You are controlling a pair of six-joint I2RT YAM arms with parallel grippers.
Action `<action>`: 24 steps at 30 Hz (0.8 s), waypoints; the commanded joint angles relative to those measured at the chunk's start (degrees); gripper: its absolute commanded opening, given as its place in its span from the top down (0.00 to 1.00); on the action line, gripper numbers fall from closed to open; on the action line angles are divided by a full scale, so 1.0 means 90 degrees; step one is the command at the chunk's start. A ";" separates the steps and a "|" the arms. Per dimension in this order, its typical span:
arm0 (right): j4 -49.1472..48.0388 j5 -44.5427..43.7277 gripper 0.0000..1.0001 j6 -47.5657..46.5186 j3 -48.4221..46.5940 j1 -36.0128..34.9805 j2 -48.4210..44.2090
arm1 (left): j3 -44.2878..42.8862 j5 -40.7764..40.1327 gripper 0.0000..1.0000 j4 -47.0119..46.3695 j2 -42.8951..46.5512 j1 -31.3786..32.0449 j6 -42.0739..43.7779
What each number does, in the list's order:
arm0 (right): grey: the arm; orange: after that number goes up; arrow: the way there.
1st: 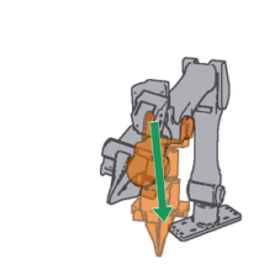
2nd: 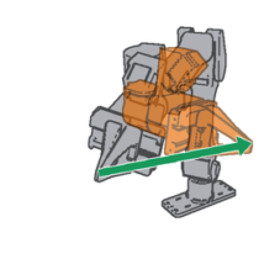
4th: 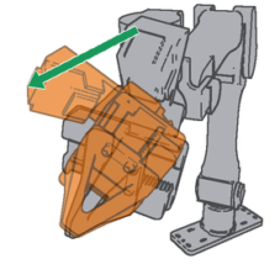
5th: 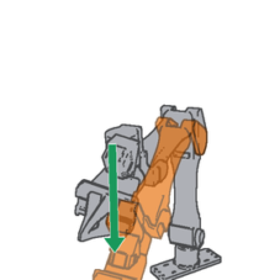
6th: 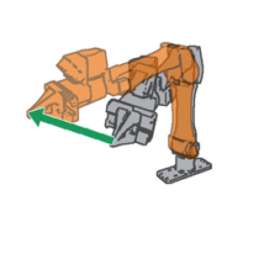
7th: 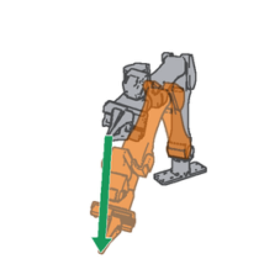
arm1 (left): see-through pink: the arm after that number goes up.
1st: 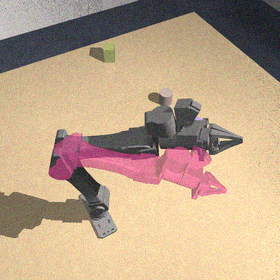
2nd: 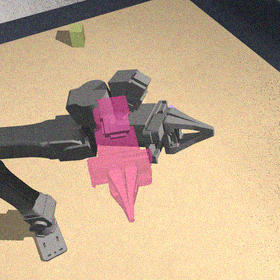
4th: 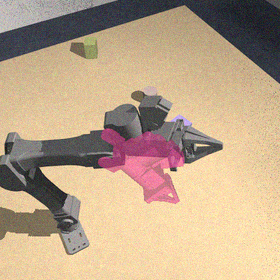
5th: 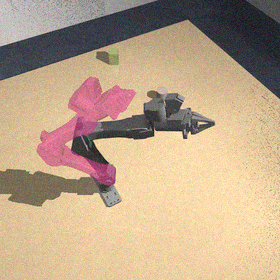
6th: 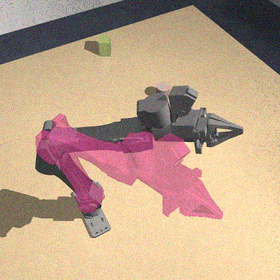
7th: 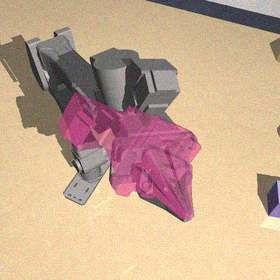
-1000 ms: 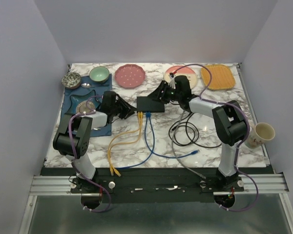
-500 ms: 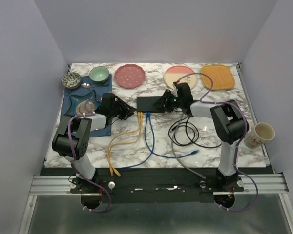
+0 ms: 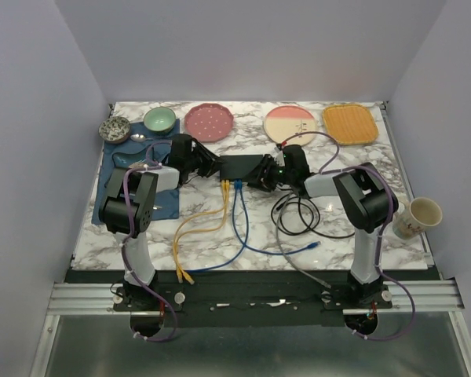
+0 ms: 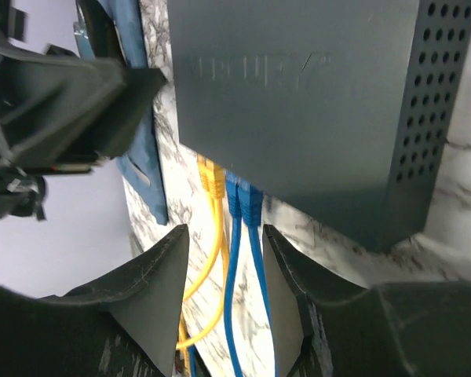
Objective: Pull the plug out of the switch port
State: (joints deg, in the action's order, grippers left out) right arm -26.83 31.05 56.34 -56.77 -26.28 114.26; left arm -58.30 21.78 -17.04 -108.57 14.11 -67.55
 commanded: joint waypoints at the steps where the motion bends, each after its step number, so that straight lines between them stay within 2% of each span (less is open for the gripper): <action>1: -0.0164 0.0193 0.50 0.0381 -0.0273 -0.0126 0.0400 | -0.0211 0.0431 0.58 0.0018 -0.0270 0.0093 -0.0043; 12: -0.0193 -0.0285 0.50 0.0917 -0.0274 -0.0234 0.0703 | -0.0651 0.0832 0.58 0.0077 -0.0739 0.0093 0.0035; 24: -0.0486 -0.0696 0.55 0.1319 -0.0108 -0.0107 0.0821 | -0.0241 0.0841 0.58 0.0136 -0.0846 0.0102 0.0084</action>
State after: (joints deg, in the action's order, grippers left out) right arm -30.74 28.93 65.34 -58.87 -28.05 119.48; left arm -63.07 27.73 -17.15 -115.00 14.74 -67.31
